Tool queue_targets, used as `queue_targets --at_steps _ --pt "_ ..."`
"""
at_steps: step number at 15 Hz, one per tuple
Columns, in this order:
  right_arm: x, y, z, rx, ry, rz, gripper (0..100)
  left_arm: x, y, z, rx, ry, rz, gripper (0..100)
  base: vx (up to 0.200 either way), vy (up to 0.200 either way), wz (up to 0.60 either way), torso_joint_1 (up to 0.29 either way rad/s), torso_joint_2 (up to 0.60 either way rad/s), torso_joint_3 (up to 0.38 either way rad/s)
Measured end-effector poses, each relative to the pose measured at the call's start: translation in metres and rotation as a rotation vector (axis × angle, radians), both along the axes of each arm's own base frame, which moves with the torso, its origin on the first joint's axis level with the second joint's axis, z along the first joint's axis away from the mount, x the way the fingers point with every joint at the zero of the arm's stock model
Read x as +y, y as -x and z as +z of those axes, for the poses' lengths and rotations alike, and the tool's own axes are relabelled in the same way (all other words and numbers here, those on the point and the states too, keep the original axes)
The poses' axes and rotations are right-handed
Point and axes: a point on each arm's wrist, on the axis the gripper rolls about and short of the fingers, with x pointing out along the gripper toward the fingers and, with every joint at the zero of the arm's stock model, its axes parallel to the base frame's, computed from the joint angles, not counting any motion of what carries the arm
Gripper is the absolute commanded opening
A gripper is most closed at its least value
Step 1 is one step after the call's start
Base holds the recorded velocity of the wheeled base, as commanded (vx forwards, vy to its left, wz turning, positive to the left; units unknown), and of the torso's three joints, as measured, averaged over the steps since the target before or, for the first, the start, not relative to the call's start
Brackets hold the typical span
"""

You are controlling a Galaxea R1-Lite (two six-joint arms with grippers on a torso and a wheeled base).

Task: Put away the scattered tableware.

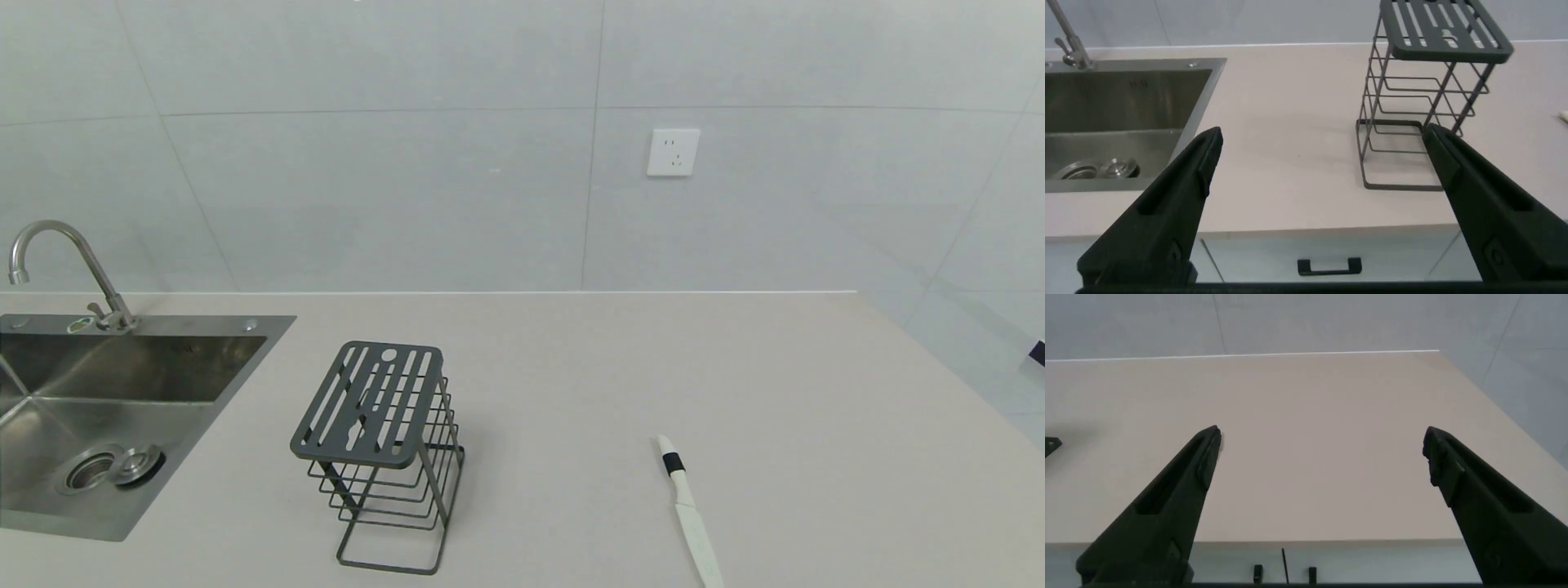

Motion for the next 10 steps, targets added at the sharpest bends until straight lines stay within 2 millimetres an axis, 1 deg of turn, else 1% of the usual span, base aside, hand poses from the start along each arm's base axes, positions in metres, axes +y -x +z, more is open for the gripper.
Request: queue_targets --at_steps 5,7,8,10 --pt "0.000 0.000 0.002 -0.023 0.020 0.002 100 0.000 0.000 0.000 0.000 0.003 -0.001 100 0.000 0.000 0.00 0.000 0.00 0.000" --pt "0.000 0.003 0.022 -0.188 0.009 0.003 100 0.000 0.000 0.000 0.000 0.001 -0.001 100 0.000 0.000 0.00 0.000 0.00 0.000" --pt "0.001 0.005 0.030 -0.212 0.006 0.028 100 0.000 0.000 0.000 0.000 0.000 -0.001 100 0.000 0.000 0.00 0.000 0.00 0.000" --pt "0.003 0.008 0.045 -0.153 0.007 0.120 100 0.000 0.000 0.000 0.000 0.000 -0.001 100 0.000 0.000 0.00 0.000 0.00 0.000"
